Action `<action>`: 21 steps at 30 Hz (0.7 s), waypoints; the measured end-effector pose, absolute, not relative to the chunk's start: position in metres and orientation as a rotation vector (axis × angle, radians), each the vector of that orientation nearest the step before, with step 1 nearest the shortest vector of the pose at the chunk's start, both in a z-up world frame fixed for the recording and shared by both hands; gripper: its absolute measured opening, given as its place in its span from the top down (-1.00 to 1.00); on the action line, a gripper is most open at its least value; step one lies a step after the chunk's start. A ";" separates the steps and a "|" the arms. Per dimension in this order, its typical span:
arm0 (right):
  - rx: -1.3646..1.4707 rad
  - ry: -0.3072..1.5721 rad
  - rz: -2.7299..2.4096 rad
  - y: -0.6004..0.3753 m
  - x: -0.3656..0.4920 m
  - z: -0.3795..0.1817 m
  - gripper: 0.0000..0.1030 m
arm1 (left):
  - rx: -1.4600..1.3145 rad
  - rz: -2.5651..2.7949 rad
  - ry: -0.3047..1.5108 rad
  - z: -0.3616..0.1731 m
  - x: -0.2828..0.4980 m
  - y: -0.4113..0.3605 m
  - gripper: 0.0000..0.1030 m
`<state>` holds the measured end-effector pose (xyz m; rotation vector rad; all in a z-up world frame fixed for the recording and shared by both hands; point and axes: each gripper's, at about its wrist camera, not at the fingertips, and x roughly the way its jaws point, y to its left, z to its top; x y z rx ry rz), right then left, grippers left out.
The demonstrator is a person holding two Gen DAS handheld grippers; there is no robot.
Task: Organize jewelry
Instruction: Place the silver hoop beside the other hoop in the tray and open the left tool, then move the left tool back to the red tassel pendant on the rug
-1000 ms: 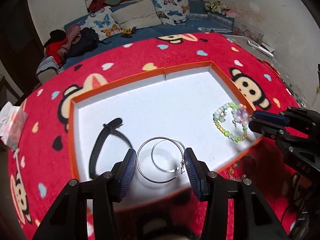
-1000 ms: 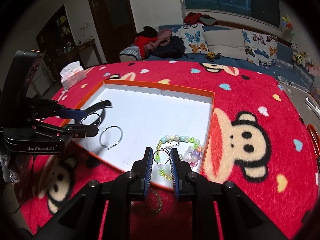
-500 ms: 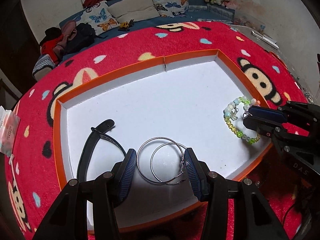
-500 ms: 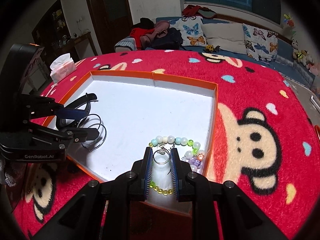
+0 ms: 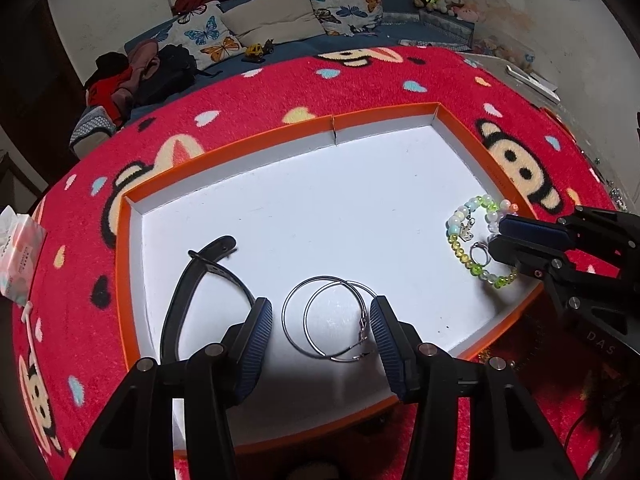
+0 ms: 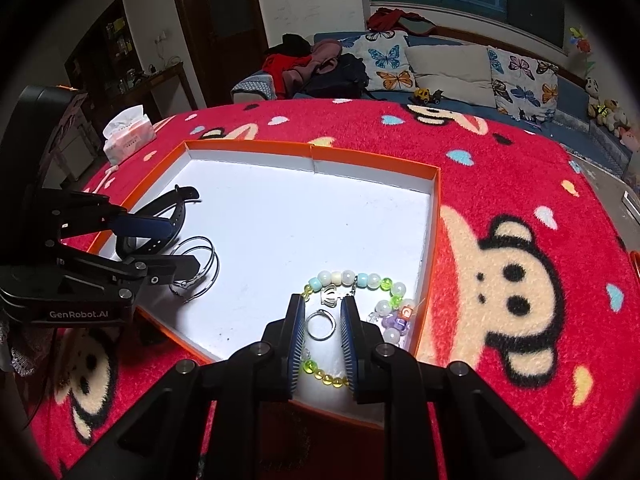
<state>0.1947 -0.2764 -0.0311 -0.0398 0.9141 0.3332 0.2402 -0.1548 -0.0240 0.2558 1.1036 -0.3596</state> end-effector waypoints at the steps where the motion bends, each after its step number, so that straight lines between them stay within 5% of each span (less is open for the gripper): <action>1: -0.041 0.911 0.332 -0.276 0.193 -0.030 0.59 | 0.251 -0.359 1.100 -0.021 0.238 -0.154 -0.07; 21: -0.077 0.937 0.372 -0.264 0.127 -0.032 0.58 | 0.224 -0.346 1.045 0.015 0.155 -0.110 -0.15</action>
